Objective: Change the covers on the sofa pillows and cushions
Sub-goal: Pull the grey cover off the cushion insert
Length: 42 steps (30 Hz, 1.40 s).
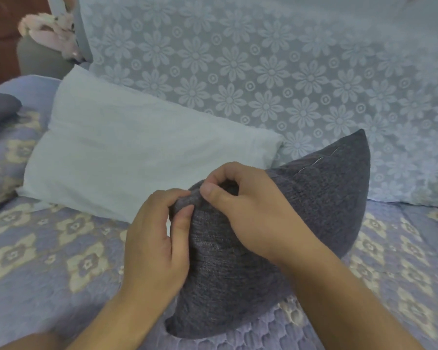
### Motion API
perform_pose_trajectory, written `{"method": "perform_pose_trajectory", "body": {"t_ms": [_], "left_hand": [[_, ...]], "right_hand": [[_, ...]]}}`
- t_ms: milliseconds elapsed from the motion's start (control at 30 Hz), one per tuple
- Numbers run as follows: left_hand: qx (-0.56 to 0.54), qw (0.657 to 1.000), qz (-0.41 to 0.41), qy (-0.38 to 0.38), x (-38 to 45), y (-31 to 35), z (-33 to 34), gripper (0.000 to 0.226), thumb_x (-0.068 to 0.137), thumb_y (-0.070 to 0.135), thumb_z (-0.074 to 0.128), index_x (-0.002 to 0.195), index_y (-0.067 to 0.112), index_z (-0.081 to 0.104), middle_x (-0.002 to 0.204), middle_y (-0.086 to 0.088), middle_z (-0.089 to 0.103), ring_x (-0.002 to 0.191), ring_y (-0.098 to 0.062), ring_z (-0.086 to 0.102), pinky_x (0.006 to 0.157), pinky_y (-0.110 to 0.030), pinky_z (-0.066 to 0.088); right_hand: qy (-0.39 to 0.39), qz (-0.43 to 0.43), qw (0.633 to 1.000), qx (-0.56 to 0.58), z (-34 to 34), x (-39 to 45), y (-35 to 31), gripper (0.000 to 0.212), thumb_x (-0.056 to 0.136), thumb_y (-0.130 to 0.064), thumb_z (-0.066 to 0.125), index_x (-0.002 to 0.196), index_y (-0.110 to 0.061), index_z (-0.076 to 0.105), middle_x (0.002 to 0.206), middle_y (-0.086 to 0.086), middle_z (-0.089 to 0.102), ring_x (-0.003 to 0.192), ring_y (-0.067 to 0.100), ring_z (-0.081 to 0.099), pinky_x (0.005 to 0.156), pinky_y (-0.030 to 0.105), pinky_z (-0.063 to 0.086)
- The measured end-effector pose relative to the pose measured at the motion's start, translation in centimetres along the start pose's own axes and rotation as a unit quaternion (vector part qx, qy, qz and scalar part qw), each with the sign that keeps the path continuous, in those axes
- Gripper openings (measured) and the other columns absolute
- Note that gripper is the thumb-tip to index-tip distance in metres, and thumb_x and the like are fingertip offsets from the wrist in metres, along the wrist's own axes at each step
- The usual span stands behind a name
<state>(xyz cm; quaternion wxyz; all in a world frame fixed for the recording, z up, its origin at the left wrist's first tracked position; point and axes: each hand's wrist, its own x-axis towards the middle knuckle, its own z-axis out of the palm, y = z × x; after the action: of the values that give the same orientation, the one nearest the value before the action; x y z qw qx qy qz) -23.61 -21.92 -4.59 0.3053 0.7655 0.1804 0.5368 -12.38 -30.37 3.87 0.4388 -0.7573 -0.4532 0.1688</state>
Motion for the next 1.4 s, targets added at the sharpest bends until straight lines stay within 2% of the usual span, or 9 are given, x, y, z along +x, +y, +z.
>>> {"method": "perform_pose_trajectory", "body": {"t_ms": [267,400,567,667,767,833,1000,1200,1400], "left_hand": [[0.004,0.998,0.063,0.003,-0.5,-0.1,-0.2,0.009,0.099,0.018,0.044,0.106,0.019,0.05,0.093,0.021,0.042,0.092,0.006,0.049,0.079,-0.008,0.036],[-0.028,0.996,0.079,0.008,-0.6,-0.1,-0.3,0.007,0.099,0.017,0.046,0.105,0.016,0.05,0.092,0.018,0.043,0.089,-0.003,0.05,0.077,-0.013,0.038],[-0.062,0.994,0.089,0.028,-1.0,0.2,-0.4,0.019,0.107,0.031,0.041,0.103,0.015,0.05,0.091,0.014,0.047,0.086,-0.004,0.051,0.074,-0.019,0.04],[0.011,0.998,0.008,0.057,0.3,-0.9,-0.3,0.008,0.1,0.017,0.048,0.102,0.013,0.054,0.094,0.023,0.047,0.086,-0.007,0.05,0.079,-0.017,0.038],[0.171,0.982,-0.063,0.055,3.8,-0.5,0.5,0.029,0.092,0.003,0.055,0.12,0.007,0.058,0.117,-0.012,0.051,0.112,-0.033,0.046,0.096,-0.04,0.038],[0.225,0.974,0.009,0.006,5.8,2.1,2.9,0.042,0.089,0.006,0.056,0.131,0.009,0.058,0.125,-0.019,0.05,0.118,-0.038,0.045,0.099,-0.049,0.037],[0.234,0.908,0.153,-0.313,5.7,9.3,14.5,0.043,0.102,0.048,0.044,0.138,0.027,0.051,0.131,0.0,0.052,0.117,-0.024,0.051,0.093,-0.041,0.047],[0.26,0.859,0.305,-0.319,1.4,11.8,19.0,0.028,0.086,0.028,0.079,0.089,0.021,0.053,0.072,0.0,0.055,0.051,-0.021,0.054,0.042,-0.032,0.031],[0.264,0.839,0.341,-0.331,-1.0,13.1,18.0,0.041,0.074,0.015,0.087,0.085,0.021,0.048,0.063,0.003,0.046,0.039,-0.019,0.042,0.04,-0.029,0.022]], "right_hand": [[0.101,0.059,0.982,-0.151,-2.8,0.5,-0.2,0.011,0.097,-0.021,0.059,0.086,-0.022,0.062,0.086,-0.011,0.061,0.08,0.005,0.056,0.069,0.028,0.045],[0.154,0.133,0.939,-0.276,-8.4,4.0,4.7,0.014,0.092,-0.015,0.059,0.081,-0.009,0.065,0.087,0.008,0.066,0.085,0.028,0.06,0.078,0.039,0.049],[0.243,0.222,0.875,-0.355,-18.3,6.9,12.5,0.021,0.091,-0.007,0.054,0.072,0.001,0.053,0.075,0.02,0.055,0.087,0.041,0.06,0.061,0.034,0.033],[0.289,0.217,0.866,-0.347,-21.6,6.3,14.0,0.016,0.094,-0.009,0.051,0.082,0.001,0.054,0.08,0.02,0.054,0.084,0.039,0.056,0.068,0.036,0.034],[0.303,0.158,0.884,-0.319,-21.6,5.1,13.1,0.011,0.097,-0.013,0.052,0.089,-0.005,0.052,0.087,0.014,0.052,0.086,0.028,0.048,0.072,0.036,0.036],[0.297,0.118,0.892,-0.32,-21.2,4.0,12.5,0.01,0.097,-0.012,0.052,0.09,-0.005,0.053,0.089,0.011,0.054,0.085,0.026,0.046,0.072,0.036,0.036],[0.336,0.07,0.883,-0.32,-21.4,0.2,10.9,0.014,0.099,-0.018,0.053,0.09,-0.007,0.054,0.084,0.002,0.051,0.08,0.021,0.045,0.069,0.034,0.032],[0.322,0.146,0.85,-0.39,-25.5,-4.4,14.3,0.008,0.097,-0.011,0.053,0.091,-0.005,0.054,0.075,0.0,0.046,0.068,0.018,0.039,0.057,0.034,0.021],[0.358,0.257,0.831,-0.34,-32.4,-6.7,18.2,0.016,0.097,-0.012,0.052,0.09,0.002,0.057,0.091,0.02,0.059,0.091,0.039,0.059,0.071,0.039,0.044]]}}
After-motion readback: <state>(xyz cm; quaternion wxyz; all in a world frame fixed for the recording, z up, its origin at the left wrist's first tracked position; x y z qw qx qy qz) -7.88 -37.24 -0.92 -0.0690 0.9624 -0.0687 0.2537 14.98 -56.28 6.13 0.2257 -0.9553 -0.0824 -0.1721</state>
